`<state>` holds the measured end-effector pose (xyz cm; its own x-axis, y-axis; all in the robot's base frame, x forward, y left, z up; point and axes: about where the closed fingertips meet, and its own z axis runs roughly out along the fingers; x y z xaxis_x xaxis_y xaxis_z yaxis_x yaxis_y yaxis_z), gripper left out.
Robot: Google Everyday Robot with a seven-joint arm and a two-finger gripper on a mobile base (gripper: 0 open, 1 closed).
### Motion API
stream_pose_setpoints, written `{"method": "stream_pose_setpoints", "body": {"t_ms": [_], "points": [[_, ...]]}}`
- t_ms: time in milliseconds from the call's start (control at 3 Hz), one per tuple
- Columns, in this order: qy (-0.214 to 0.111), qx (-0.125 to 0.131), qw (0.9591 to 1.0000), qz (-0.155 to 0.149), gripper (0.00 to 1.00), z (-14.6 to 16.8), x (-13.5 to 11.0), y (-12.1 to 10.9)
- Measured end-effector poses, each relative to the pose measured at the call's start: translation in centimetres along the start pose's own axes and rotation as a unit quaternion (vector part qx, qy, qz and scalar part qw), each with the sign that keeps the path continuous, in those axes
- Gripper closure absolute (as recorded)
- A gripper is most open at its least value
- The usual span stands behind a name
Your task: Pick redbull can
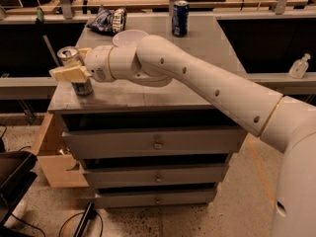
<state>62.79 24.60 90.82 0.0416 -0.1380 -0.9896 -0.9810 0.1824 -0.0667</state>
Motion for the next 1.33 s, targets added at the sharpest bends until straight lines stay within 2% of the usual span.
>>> {"method": "stream_pose_setpoints", "body": {"t_ms": [333,667,1000,1333], "points": [[0.000,-0.002,1.0000,0.000,0.89,0.2,-0.1,0.2],[-0.021,-0.023,0.9995,-0.008,1.00,-0.2,-0.8,0.6],[-0.038,-0.050,0.9975,-0.032,1.00,-2.7,-4.0,0.6],[-0.039,-0.080,0.9938,-0.067,1.00,-5.3,-8.5,1.5]]}}
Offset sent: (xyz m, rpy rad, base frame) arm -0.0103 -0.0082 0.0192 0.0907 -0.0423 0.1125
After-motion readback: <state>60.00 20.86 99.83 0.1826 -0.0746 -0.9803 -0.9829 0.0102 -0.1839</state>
